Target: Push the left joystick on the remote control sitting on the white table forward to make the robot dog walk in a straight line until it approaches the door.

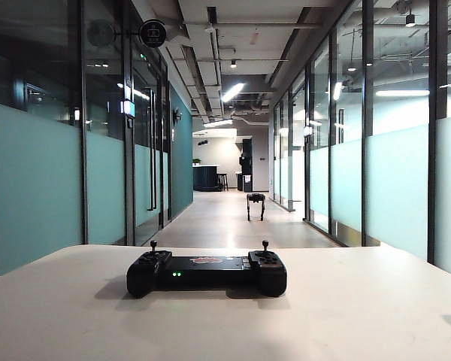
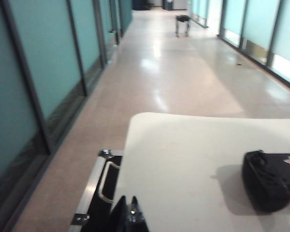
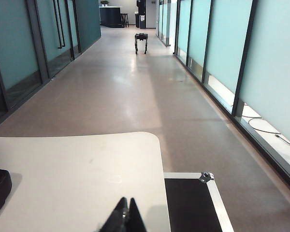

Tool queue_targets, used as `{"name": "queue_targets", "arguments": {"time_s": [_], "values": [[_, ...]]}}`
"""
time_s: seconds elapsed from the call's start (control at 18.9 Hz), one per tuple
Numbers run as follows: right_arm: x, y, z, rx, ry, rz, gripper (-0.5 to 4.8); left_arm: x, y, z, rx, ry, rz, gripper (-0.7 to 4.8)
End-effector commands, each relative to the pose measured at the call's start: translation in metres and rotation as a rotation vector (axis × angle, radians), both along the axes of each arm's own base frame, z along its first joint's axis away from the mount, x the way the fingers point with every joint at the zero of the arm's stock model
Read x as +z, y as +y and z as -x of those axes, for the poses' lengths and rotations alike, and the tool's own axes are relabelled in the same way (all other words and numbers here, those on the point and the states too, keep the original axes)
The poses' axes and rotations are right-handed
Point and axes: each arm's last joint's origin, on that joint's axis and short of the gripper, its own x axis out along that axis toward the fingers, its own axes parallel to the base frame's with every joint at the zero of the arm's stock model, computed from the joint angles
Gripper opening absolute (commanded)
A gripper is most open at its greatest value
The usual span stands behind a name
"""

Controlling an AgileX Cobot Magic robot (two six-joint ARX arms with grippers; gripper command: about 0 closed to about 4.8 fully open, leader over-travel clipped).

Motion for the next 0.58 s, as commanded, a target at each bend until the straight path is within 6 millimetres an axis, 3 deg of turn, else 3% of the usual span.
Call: {"name": "queue_targets", "arguments": {"time_s": [0.05, 0.58], "values": [[-0.0017, 0.0001, -0.0003, 0.001, -0.006, 0.000, -0.01, 0.0027, 0.0001, 0.0001, 0.002, -0.020, 0.001, -0.05], [-0.0017, 0.0001, -0.0003, 0.001, -0.006, 0.000, -0.01, 0.0014, -0.0002, 0.0001, -0.007, -0.007, 0.001, -0.05]]}}
